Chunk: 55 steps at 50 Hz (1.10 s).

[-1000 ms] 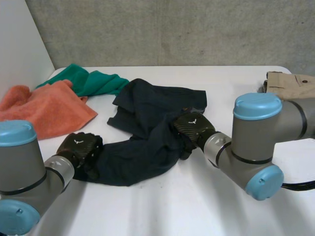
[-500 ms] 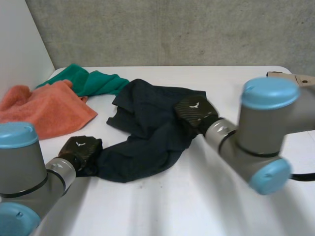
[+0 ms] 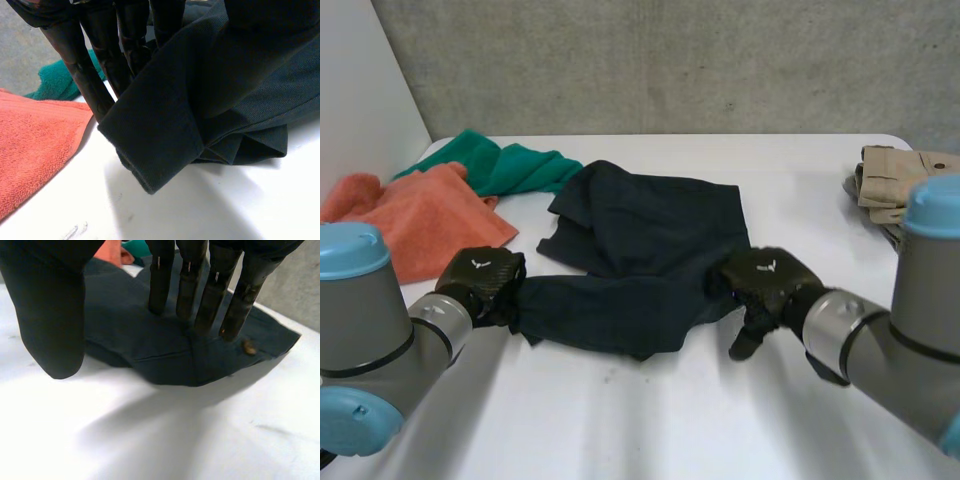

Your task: Fold the laundry.

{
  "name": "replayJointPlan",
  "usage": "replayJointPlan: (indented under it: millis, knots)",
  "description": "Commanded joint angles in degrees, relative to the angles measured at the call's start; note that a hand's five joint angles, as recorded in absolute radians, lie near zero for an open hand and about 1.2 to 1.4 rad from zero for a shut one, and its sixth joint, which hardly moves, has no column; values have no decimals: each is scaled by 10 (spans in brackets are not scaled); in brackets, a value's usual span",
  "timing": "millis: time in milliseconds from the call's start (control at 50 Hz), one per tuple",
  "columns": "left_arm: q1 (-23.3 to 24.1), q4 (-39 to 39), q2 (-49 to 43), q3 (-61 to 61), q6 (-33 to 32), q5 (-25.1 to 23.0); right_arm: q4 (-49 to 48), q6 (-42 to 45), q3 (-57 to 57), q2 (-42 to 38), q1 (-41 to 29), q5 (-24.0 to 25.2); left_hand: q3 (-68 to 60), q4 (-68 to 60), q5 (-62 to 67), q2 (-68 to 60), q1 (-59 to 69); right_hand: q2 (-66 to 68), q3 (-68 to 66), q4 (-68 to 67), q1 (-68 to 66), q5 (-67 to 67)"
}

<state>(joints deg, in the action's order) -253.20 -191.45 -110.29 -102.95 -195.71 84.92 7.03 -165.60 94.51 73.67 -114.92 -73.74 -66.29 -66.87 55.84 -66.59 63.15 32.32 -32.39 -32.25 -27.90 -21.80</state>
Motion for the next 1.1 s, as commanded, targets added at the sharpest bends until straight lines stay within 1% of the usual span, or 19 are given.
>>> replayJointPlan:
  millis: [20, 60, 140, 200, 220, 280, 320, 340, 400, 420, 440, 520, 580, 720, 840, 1000, 1100]
  knots:
    - [1, 0, 10, -8, 2, -1, -7, 17, 79, 66, 17, 4, 21, 26, -16, 24, 11, 54, -53, -54, -98, -59]
    - [0, 3, 18, -10, 2, -1, -7, 21, 90, 94, 36, 6, 26, 32, -21, 29, 6, 52, -51, -53, -96, -57]
    - [1, 3, 29, -14, 5, -1, 0, 24, 90, 132, 51, 7, 64, 70, -60, 67, -33, 79, -78, -79, -123, -84]
    - [1, 3, 35, -17, 5, -1, 13, 31, 87, 141, 49, 14, 120, 126, -115, 123, -88, 94, -93, -94, -138, -99]
    - [1, 4, 38, -19, 5, -1, 24, 37, 87, 140, 49, 17, 167, 172, -162, 170, -135, 96, -95, -96, -140, -101]
    - [1, 4, 45, -26, 5, -1, 66, 76, 90, 137, 53, 30, 206, 212, -201, 209, -174, 122, -122, -123, -167, -128]
    - [1, 4, 53, -33, 5, -2, 79, 94, 92, 121, 58, 36, 223, 228, -218, 226, -191, 117, -117, -118, -162, -123]
    - [1, 4, 57, -37, 5, -2, 83, 109, 90, 83, 63, 39, 239, 245, -235, 242, -208, 99, -98, -100, -143, -104]
    - [2, 3, 68, -45, 6, -3, 70, 116, 82, 34, 64, 45, 276, 282, -272, 279, -245, 82, -82, -83, -126, -87]
    - [2, 1, 69, -48, 6, -3, 53, 115, 73, 7, 60, 46, 278, 284, -274, 281, -247, 40, -40, -41, -85, -46]
    - [2, 1, 70, -50, 5, -3, 43, 114, 66, -2, 62, 46, 280, 286, -275, 283, -248, 12, -11, -12, -56, -17]
    - [4, 1, 69, -54, 4, -3, -10, 100, 36, -41, 59, 41, 287, 292, -282, 290, -255, -26, 26, 25, -19, 20]
    - [3, 1, 68, -59, 3, -3, -47, 68, 3, -83, 57, 40, 287, 292, -282, 290, -255, -56, 56, 55, 12, 51]
    - [4, 1, 74, -77, 2, -3, -102, 8, -47, -118, 29, 40, 287, 292, -282, 290, -255, -39, 40, 38, -5, 34]
    - [3, 1, 90, -90, 1, -3, -119, 2, -80, -135, -3, 26, 283, 289, -279, 286, -252, -26, 26, 25, -19, 20]
    - [-2, 1, 110, -111, 1, -2, -134, 3, -146, -192, -45, -3, 282, 287, -277, 285, -250, 1, -1, -2, -46, -7]
    - [-5, 1, 113, -120, 1, -1, -148, 5, -174, -217, -56, -24, 283, 289, -279, 286, -252, 11, -11, -12, -56, -17]
